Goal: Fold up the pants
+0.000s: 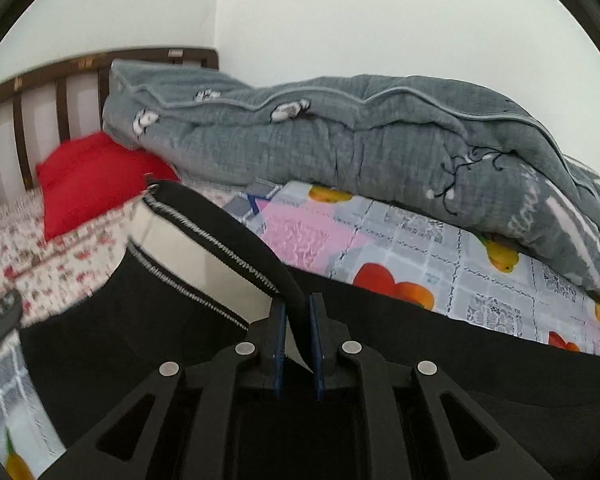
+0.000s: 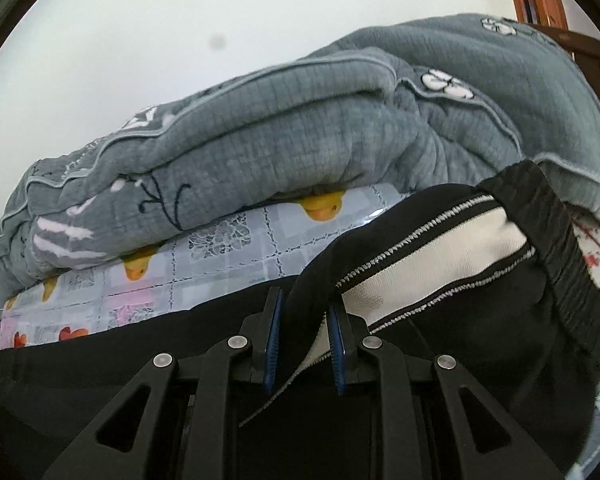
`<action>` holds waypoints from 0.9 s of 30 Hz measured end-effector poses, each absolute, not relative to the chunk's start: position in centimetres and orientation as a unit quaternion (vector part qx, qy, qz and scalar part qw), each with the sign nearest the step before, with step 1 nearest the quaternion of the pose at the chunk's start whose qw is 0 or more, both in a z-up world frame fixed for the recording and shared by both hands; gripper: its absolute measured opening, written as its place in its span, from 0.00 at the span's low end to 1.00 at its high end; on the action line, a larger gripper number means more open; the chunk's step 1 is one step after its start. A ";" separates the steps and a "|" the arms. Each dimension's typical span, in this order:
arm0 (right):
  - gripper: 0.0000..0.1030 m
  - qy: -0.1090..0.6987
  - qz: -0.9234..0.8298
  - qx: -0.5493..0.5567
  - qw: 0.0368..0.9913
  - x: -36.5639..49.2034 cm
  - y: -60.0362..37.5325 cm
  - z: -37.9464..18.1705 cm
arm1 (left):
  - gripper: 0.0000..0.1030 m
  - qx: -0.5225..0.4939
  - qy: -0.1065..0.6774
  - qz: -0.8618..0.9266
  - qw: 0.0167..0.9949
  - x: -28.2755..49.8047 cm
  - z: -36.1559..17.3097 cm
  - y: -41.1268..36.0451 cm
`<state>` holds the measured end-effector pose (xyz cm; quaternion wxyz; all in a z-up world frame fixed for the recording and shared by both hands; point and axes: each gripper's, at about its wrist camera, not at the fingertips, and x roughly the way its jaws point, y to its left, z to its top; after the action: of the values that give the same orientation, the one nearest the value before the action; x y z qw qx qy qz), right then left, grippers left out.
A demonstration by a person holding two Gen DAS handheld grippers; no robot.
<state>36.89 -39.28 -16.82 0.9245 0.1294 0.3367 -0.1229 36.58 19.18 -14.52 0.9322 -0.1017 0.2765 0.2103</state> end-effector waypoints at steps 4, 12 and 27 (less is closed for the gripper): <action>0.41 0.346 -0.086 0.138 0.924 36.9 -38.9 -17.5 | 0.56 -0.107 0.281 0.212 0.930 36.7 -15.0 19.1; 0.55 0.334 -0.044 0.138 0.931 33.3 -37.5 -16.0 | 0.80 -0.027 0.226 0.221 0.948 33.1 -13.6 15.5; 0.60 0.395 -0.067 0.063 0.914 18.1 -38.5 -16.1 | 0.80 -0.159 0.364 0.112 0.911 20.8 -17.2 16.9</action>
<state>18.07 -38.49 -16.08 0.9139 0.0635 0.3953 -0.0673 20.76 16.90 -17.25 0.9109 -0.1595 0.3637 0.1117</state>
